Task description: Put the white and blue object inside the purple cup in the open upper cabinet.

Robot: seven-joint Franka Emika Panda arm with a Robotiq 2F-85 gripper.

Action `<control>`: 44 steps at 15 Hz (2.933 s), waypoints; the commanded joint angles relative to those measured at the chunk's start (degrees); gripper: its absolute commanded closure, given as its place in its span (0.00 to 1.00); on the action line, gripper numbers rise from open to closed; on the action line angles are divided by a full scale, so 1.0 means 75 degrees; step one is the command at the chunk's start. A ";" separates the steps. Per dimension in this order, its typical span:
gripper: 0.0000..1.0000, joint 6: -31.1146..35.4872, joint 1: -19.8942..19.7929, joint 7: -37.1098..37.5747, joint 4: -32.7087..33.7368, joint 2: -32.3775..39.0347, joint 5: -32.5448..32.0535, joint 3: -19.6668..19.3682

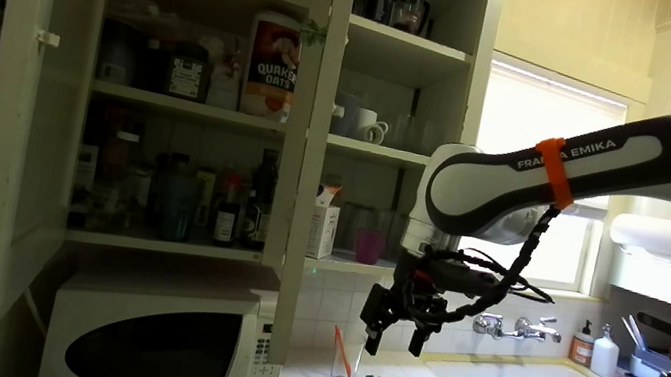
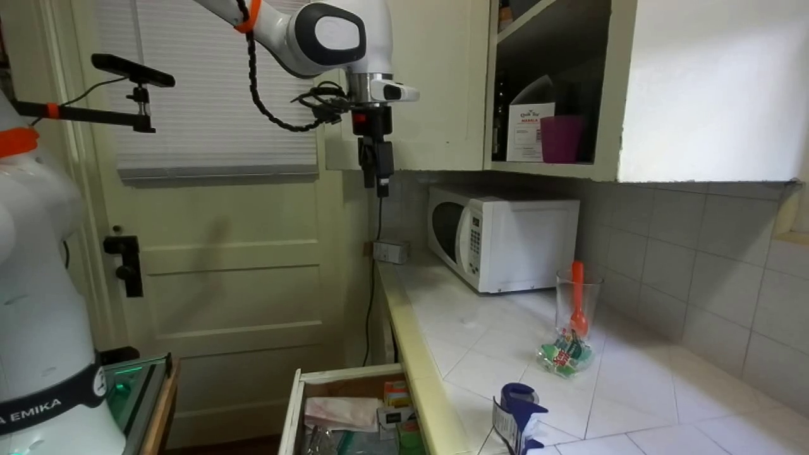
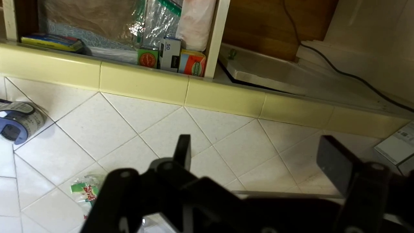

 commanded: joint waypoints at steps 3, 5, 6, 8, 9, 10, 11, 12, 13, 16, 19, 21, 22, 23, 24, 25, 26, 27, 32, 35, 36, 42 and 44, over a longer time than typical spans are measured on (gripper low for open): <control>0.00 0.0183 -0.0104 -0.0019 -0.0051 0.0043 -0.0043 -0.0044; 0.00 0.0634 -0.0223 -0.0414 -0.0256 0.0099 0.0045 -0.0304; 0.00 0.0857 -0.0305 -0.0619 -0.0397 0.0157 0.0150 -0.0487; 0.00 0.1128 -0.0490 -0.0882 -0.0683 0.0218 0.0219 -0.0804; 0.00 0.1217 -0.0608 -0.1045 -0.0889 0.0188 0.0253 -0.0997; 0.00 0.1212 -0.0700 -0.1385 -0.1082 0.0151 0.0336 -0.1228; 0.00 0.1152 -0.0757 -0.1953 -0.1278 0.0075 0.0545 -0.1514; 0.00 0.1099 -0.0780 -0.2640 -0.1456 0.0037 0.0840 -0.1808; 0.00 0.0935 -0.0469 -0.3256 -0.1669 -0.0177 0.0936 -0.2389; 0.00 0.0577 -0.0190 -0.5093 -0.2052 -0.0543 0.0870 -0.3590; 0.00 0.0338 -0.0331 -0.6933 -0.2136 -0.0603 0.1063 -0.4373; 0.00 -0.0056 -0.0756 -0.7977 -0.1979 -0.0502 0.1337 -0.4390; 0.00 -0.0253 -0.0892 -0.8340 -0.1891 -0.0423 0.1369 -0.4421; 0.00 -0.0412 -0.1049 -0.8421 -0.1758 -0.0269 0.1374 -0.4408; 0.00 -0.0457 -0.1230 -0.8181 -0.1644 -0.0123 0.1385 -0.4326; 0.00 -0.0164 -0.1302 -0.8093 -0.1880 -0.0319 0.1266 -0.4089; 0.00 -0.0221 -0.1389 -0.8092 -0.1828 -0.0283 0.1260 -0.4098; 0.00 -0.0254 -0.1436 -0.8090 -0.1782 -0.0246 0.1259 -0.4097; 0.00 0.0191 -0.1607 -0.9570 -0.1581 0.0310 0.1287 -0.4529; 0.00 0.0317 -0.1376 -1.1210 -0.1144 0.1042 0.1340 -0.5359; 0.00 0.0058 -0.1708 -1.1719 -0.0843 0.1434 0.1306 -0.5158; 0.00 0.1619 -0.2215 -1.2219 0.0169 0.3122 0.0631 -0.4075; 0.00 0.2655 -0.2350 -1.2172 0.0176 0.3513 0.0698 -0.3637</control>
